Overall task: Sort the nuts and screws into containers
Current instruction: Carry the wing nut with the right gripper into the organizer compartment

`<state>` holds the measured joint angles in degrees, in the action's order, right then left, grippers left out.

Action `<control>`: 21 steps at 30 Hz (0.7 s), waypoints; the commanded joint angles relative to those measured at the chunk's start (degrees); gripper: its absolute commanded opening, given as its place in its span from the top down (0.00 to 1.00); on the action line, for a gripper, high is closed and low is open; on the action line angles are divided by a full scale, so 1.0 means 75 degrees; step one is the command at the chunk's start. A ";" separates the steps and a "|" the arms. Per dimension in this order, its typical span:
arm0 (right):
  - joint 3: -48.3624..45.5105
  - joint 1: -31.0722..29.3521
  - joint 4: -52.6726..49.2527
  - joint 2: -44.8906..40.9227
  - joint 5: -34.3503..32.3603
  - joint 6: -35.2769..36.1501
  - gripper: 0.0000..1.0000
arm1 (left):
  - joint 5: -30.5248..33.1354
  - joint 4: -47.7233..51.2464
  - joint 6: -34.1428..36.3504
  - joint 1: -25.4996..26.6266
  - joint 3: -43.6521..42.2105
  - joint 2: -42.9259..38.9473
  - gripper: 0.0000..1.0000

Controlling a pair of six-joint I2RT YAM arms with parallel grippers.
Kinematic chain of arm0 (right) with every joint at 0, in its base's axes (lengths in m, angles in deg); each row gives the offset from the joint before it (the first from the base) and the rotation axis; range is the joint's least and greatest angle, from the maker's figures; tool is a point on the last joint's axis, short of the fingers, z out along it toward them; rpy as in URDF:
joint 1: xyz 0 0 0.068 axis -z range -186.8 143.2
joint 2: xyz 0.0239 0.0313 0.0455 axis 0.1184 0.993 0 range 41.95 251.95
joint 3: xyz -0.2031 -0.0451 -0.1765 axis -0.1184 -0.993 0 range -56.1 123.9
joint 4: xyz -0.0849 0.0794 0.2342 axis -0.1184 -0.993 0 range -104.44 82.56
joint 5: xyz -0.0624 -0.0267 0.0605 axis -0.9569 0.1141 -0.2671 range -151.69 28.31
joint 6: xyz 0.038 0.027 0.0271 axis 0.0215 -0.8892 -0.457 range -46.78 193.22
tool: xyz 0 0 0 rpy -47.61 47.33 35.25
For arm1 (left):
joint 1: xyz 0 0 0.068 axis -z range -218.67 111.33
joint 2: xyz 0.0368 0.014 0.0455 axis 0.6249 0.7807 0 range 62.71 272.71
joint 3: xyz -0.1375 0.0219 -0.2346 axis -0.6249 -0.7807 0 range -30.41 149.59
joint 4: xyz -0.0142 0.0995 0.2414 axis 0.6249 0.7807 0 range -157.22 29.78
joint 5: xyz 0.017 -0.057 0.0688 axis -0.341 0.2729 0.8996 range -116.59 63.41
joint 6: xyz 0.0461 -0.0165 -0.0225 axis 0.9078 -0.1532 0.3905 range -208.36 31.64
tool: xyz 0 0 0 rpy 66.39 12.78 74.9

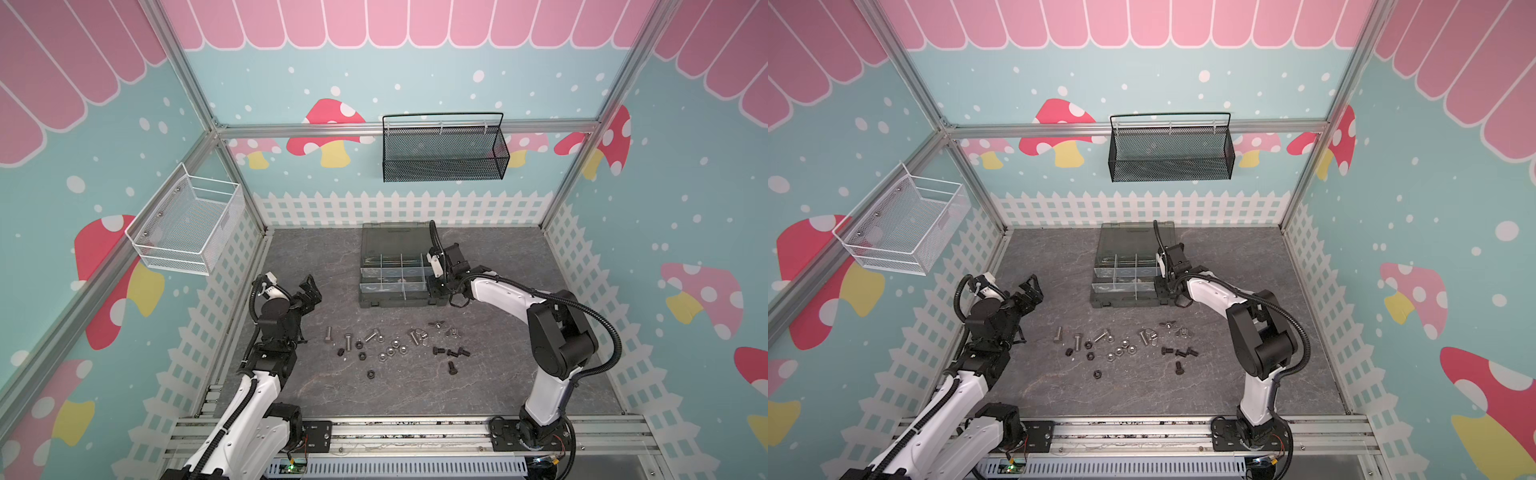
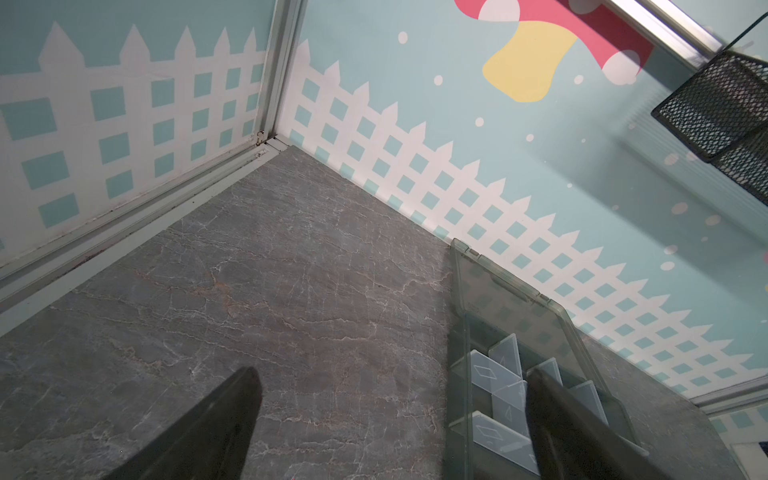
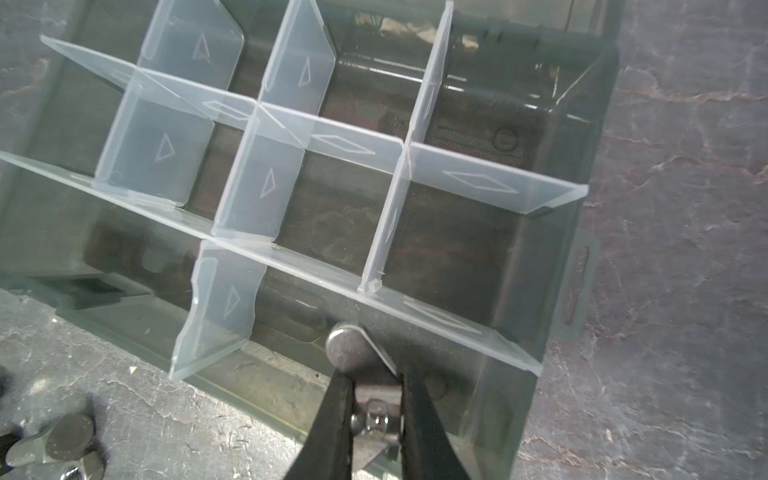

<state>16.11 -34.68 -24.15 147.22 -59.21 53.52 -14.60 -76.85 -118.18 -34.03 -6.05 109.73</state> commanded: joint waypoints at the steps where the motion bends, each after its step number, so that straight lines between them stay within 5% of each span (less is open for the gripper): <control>1: 0.0193 -0.0080 -0.0047 0.0141 -0.0013 0.0108 1.00 | 0.0113 0.0103 -0.0113 0.0033 -0.0014 -0.0083 0.00; 21: -0.0071 -0.0173 -0.0022 0.0345 -0.0297 -0.0031 0.89 | 0.0112 0.0122 -0.0137 0.0027 -0.0037 -0.0106 0.00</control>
<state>16.09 -35.33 -23.85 149.17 -60.96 53.45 -14.60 -76.80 -118.20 -34.03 -6.05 109.73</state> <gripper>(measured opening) 0.183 0.991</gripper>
